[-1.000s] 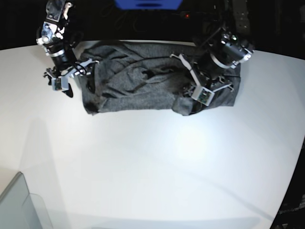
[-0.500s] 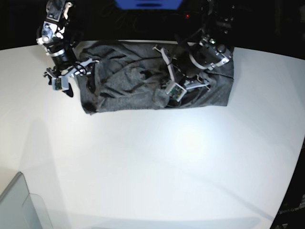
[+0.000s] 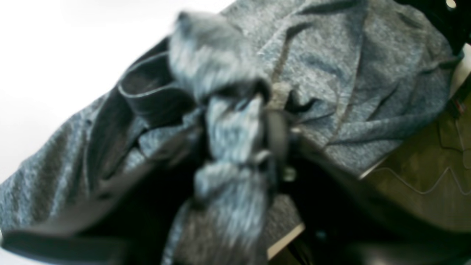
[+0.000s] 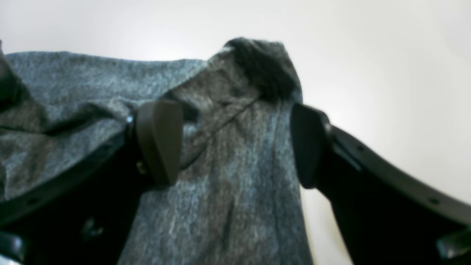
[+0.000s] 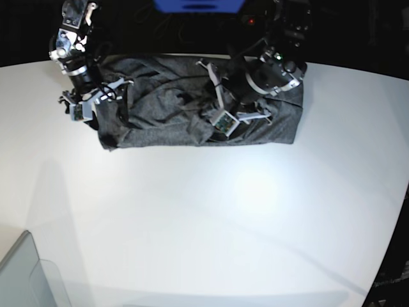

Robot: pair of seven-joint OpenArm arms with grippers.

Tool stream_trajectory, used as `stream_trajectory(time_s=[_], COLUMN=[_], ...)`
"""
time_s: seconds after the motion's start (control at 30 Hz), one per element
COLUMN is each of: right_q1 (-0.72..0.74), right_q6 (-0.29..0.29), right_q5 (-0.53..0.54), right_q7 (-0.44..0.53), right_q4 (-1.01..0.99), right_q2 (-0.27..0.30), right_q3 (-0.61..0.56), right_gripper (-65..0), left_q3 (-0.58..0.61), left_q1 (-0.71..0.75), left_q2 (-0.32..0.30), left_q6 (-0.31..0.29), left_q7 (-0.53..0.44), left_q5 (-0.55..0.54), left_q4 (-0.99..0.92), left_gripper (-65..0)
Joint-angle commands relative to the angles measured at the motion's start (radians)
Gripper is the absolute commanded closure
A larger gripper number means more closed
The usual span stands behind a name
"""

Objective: Layout the t-shirt on the table in an organized manner, then fold the t-shirt properly
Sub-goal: 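Press and adjust the folded end with the left gripper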

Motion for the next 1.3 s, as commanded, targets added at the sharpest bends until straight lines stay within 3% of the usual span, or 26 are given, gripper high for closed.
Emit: stream_trajectory(time_s=[0.0, 0.13, 0.3, 0.4, 0.6, 1.03, 1.13, 1.27], right_q1=[0.002, 0.005, 0.006, 0.006, 0.008, 0.009, 0.017, 0.022], right_q6=[0.011, 0.011, 0.011, 0.011, 0.011, 0.011, 0.011, 0.011], right_q5=[0.016, 0.016, 0.016, 0.016, 0.016, 0.016, 0.016, 0.016], right_q7=[0.028, 0.028, 0.028, 0.028, 0.028, 0.028, 0.028, 0.028], right_q4=[0.018, 0.018, 0.018, 0.018, 0.018, 0.018, 0.016, 0.016], right_q2=[0.007, 0.006, 0.006, 0.006, 0.004, 0.003, 0.003, 0.003], right_q3=[0.001, 0.001, 0.001, 0.001, -0.003, -0.005, -0.005, -0.005], right_gripper=[-46.2, -46.2, -46.2, -46.2, -46.2, -46.2, -46.2, -46.2], left_q3=[0.002, -0.002, -0.054, -0.150, -0.319, -0.253, -0.253, -0.255], left_q1=[0.000, 0.016, 0.008, -0.017, -0.047, -0.050, -0.070, -0.072], left_q2=[0.005, 0.002, -0.050, -0.056, -0.027, -0.033, -0.033, -0.027], left_q6=[-0.008, -0.010, -0.005, -0.001, -0.001, -0.001, -0.001, -0.001], left_q7=[-0.022, -0.029, -0.029, -0.020, -0.017, -0.019, -0.017, -0.017], left_q5=[-0.018, -0.051, -0.233, -0.316, -0.319, -0.318, -0.318, -0.328], left_q4=[0.029, 0.101, 0.141, 0.128, 0.052, -0.099, -0.126, -0.123], left_gripper=[-27.2, -30.4, -30.4, -30.4, -30.3, -29.7, -21.2, 0.0])
